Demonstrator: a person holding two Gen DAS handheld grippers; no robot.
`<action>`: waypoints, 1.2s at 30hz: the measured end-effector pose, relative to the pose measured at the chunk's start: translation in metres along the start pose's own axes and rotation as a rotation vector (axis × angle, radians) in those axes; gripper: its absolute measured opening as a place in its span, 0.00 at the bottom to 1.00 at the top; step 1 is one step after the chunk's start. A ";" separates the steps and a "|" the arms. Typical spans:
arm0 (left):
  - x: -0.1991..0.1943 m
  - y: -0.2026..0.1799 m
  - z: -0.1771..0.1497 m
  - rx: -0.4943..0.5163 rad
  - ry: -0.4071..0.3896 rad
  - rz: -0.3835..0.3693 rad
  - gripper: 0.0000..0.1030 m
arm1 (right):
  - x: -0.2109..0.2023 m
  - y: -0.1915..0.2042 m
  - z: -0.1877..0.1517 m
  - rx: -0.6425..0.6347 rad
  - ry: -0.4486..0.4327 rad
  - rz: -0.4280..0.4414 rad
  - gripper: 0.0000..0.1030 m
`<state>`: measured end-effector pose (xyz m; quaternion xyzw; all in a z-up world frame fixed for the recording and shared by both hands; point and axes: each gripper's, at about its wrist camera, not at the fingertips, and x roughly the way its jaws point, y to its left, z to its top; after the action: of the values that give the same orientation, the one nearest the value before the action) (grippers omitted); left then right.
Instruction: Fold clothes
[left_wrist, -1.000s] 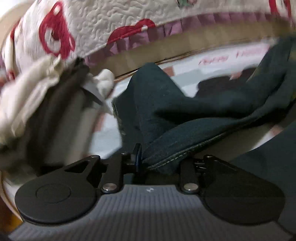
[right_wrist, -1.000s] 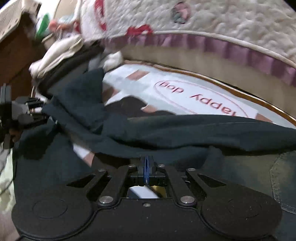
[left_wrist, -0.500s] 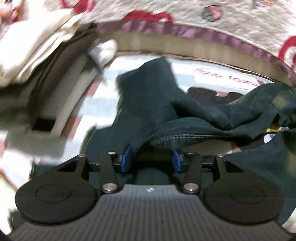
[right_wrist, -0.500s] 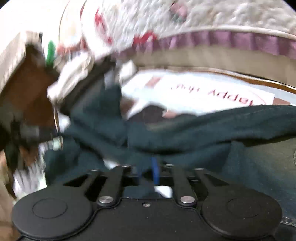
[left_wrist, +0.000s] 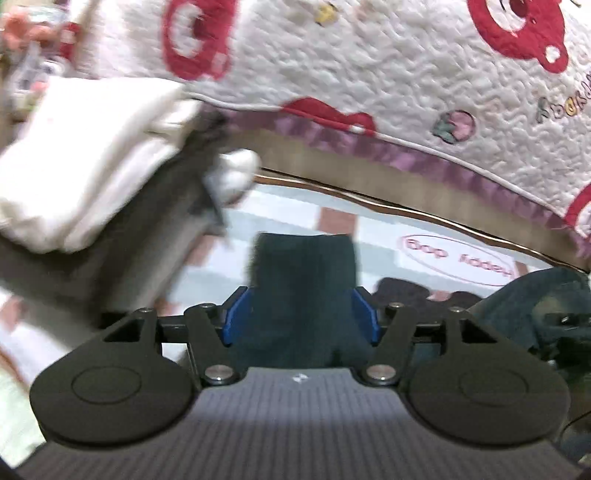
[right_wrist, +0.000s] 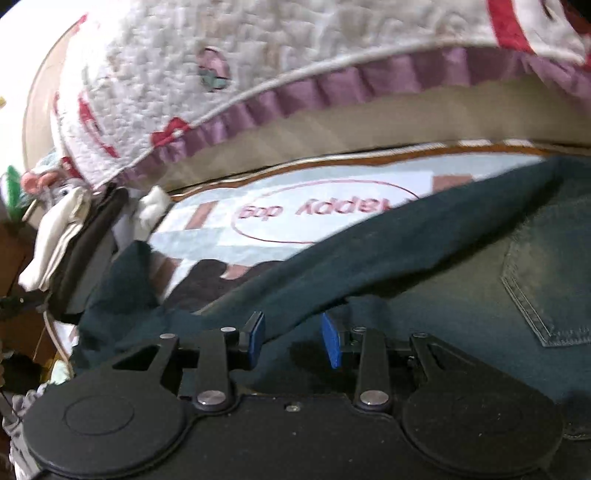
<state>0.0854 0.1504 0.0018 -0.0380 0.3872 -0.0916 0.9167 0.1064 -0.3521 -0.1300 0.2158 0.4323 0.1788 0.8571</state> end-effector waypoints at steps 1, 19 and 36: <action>0.017 -0.008 0.003 0.033 0.025 -0.013 0.59 | 0.003 -0.006 0.001 0.015 -0.001 -0.013 0.38; 0.100 -0.039 0.016 0.213 0.020 0.182 0.04 | 0.020 -0.052 0.017 0.111 -0.084 -0.050 0.38; 0.150 -0.016 0.067 0.153 -0.189 0.437 0.24 | 0.036 -0.015 0.008 -0.168 0.025 -0.277 0.54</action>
<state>0.2336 0.1055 -0.0549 0.1076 0.2909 0.0839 0.9470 0.1348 -0.3487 -0.1569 0.0797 0.4520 0.0972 0.8831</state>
